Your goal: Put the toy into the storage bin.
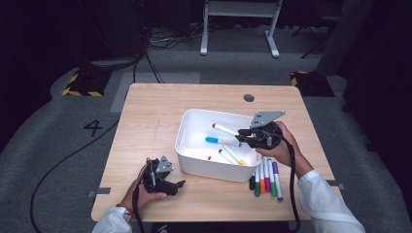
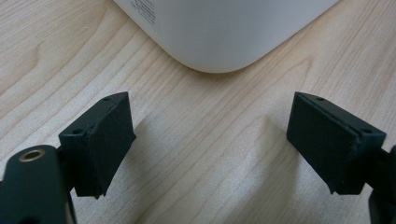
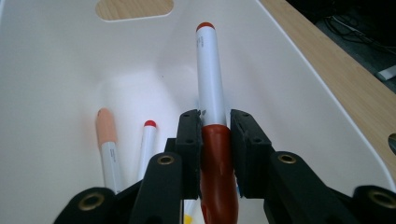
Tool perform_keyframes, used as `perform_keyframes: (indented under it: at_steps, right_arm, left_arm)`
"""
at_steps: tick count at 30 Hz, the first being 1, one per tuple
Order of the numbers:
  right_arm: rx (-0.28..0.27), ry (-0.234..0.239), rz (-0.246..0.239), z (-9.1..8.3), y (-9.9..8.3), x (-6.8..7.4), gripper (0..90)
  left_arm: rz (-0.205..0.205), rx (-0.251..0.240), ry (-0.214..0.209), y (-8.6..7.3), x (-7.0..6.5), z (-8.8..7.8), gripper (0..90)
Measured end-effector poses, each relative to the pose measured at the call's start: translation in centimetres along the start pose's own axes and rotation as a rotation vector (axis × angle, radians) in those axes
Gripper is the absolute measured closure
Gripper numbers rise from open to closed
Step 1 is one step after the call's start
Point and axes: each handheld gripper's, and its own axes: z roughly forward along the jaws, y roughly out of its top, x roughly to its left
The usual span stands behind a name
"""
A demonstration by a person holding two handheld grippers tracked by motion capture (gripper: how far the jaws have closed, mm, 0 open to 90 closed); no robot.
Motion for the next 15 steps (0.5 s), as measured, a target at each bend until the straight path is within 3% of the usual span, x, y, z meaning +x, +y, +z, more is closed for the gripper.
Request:
perform_keyframes:
  at_steps: [3,15]
  right_arm:
    - [0.028,0.021,-0.015,0.8,0.0,-0.1,74.8]
    - [0.110,0.137,-0.103,2.0,0.3,2.1,74.7]
  left_arm:
    - [-0.001,0.000,0.000,0.0,0.0,0.0,14.9]
    - [0.000,0.000,0.000,0.0,0.0,0.0,14.9]
